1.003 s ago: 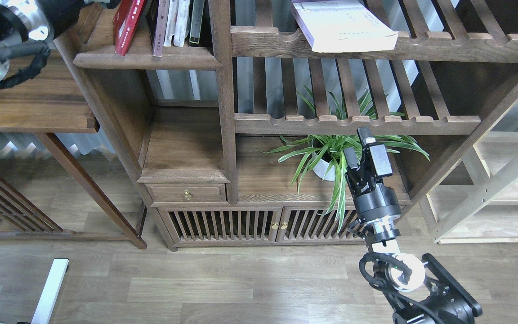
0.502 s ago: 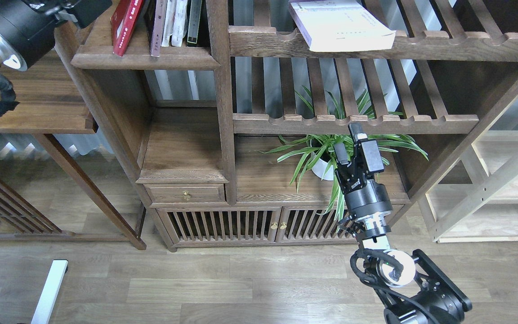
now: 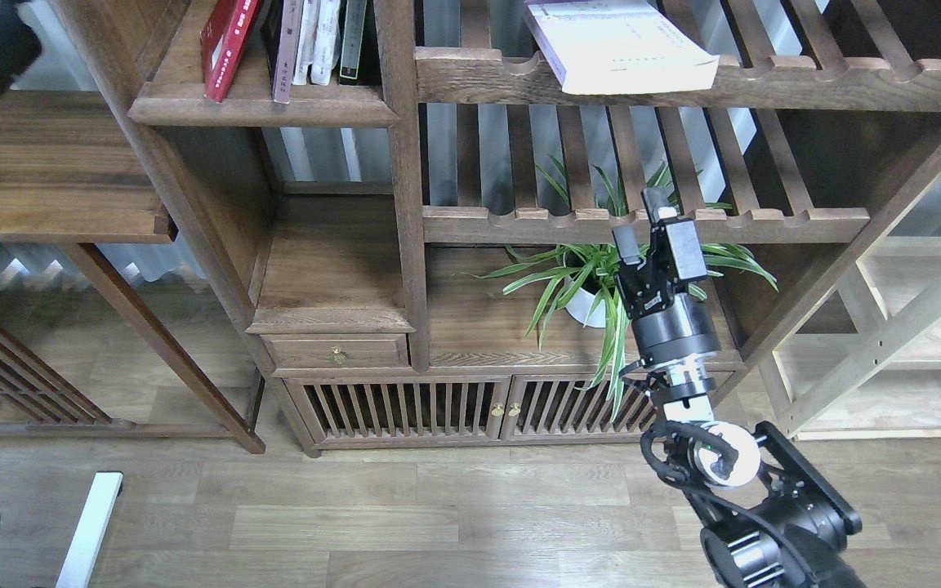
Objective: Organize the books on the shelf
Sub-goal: 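Withdraw the left gripper and raise the right gripper toward the white book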
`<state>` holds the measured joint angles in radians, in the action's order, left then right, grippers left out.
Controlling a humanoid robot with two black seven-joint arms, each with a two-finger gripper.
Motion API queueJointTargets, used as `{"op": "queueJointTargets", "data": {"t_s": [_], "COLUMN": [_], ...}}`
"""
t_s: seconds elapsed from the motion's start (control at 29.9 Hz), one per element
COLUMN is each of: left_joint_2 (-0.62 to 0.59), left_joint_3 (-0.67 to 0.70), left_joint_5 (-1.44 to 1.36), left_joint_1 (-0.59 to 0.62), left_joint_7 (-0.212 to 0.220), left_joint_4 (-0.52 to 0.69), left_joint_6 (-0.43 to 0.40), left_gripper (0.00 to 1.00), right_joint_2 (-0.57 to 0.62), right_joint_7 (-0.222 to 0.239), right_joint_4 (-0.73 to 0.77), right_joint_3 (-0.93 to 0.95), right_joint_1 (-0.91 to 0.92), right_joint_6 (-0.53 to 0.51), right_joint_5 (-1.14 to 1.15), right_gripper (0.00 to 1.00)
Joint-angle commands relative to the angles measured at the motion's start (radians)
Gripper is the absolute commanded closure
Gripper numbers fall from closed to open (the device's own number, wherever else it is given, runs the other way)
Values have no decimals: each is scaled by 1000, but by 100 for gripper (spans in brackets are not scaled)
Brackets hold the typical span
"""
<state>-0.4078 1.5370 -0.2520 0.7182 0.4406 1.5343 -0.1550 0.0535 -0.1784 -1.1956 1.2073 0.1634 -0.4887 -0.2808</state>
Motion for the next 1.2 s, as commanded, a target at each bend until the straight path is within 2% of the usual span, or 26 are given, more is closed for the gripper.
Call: {"op": "queueJointTargets", "data": {"t_s": [0.0, 0.1, 0.2, 0.37, 0.53, 0.8, 0.97, 1.17], "left_joint_2": [-2, 6, 9, 23, 64, 196, 241, 267], "left_joint_3": [47, 78, 75, 86, 77, 114, 109, 117], "left_joint_5": [0, 37, 147, 235, 283, 327, 313, 323], "left_joint_1": [-3, -16, -100, -218, -273, -313, -333, -361], "left_joint_7": [0, -2, 6, 12, 9, -17, -62, -56], "left_joint_4": [-2, -5, -6, 10, 6, -34, -55, -59], "left_joint_6": [-41, -139, -208, -236, -333, -334, -334, -334], "left_gripper": [1, 1, 2, 2, 2, 2, 3, 2], "right_joint_2": [3, -1, -4, -12, -11, -8, -14, -46], "right_joint_7": [4, 7, 16, 45, 56, 65, 65, 65], "right_joint_4": [-13, -41, -48, -62, -70, -70, -68, -62], "right_joint_3": [1, 1, 0, -2, -12, -14, -14, -14], "right_joint_1": [2, 1, 8, 15, 36, 70, 103, 128], "right_joint_6": [0, 0, 0, 0, 0, 0, 0, 0], "right_joint_5": [0, 0, 0, 0, 0, 0, 2, 15], "right_gripper": [0, 0, 0, 0, 0, 0, 0, 0]}}
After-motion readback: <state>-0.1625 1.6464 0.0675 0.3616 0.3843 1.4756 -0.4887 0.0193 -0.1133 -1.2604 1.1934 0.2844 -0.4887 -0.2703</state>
